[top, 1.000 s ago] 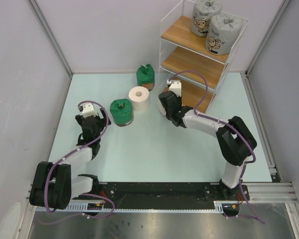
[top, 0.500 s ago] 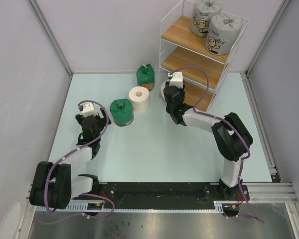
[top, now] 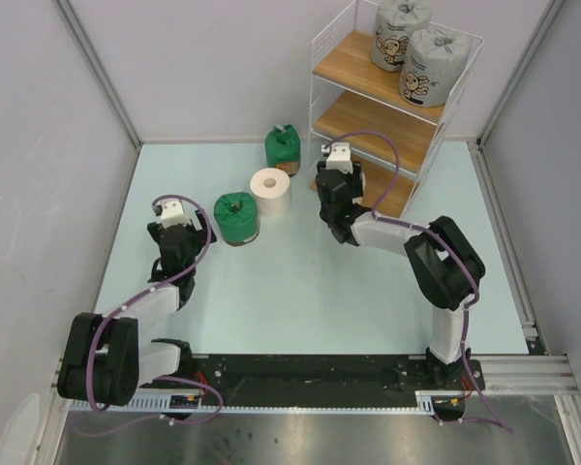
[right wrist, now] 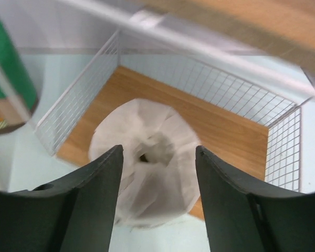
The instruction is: Place and organize the paper towels onto the shelf
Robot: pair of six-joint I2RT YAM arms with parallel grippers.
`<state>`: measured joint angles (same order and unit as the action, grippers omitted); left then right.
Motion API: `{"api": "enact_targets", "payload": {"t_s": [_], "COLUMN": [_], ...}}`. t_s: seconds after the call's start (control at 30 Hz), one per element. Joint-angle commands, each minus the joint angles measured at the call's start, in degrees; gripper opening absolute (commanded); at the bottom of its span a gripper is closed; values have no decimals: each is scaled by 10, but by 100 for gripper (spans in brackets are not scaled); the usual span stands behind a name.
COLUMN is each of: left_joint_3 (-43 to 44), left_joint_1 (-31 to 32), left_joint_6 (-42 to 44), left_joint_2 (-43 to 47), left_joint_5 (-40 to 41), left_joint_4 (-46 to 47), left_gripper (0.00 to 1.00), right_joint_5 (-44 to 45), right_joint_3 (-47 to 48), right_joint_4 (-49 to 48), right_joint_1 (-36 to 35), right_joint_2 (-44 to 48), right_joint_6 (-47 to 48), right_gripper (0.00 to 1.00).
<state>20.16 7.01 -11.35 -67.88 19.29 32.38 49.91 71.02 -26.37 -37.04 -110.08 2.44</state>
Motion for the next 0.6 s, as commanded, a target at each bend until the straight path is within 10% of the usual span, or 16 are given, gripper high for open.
{"api": "enact_targets", "payload": {"t_s": [0.0, 0.57], "left_joint_3": [22, 20], "left_joint_1": [1, 1], "left_joint_6": [10, 9], "left_joint_2": [-1, 1], "left_joint_5": [-3, 0], "left_joint_4": [11, 14], "left_gripper": [99, 100], "right_joint_5": [-9, -352], "right_joint_3": [7, 118], "right_joint_4": [25, 163], "right_joint_1": [-64, -133], "right_joint_2": [39, 14], "right_joint_6": [-10, -154], "right_gripper": [65, 81]}}
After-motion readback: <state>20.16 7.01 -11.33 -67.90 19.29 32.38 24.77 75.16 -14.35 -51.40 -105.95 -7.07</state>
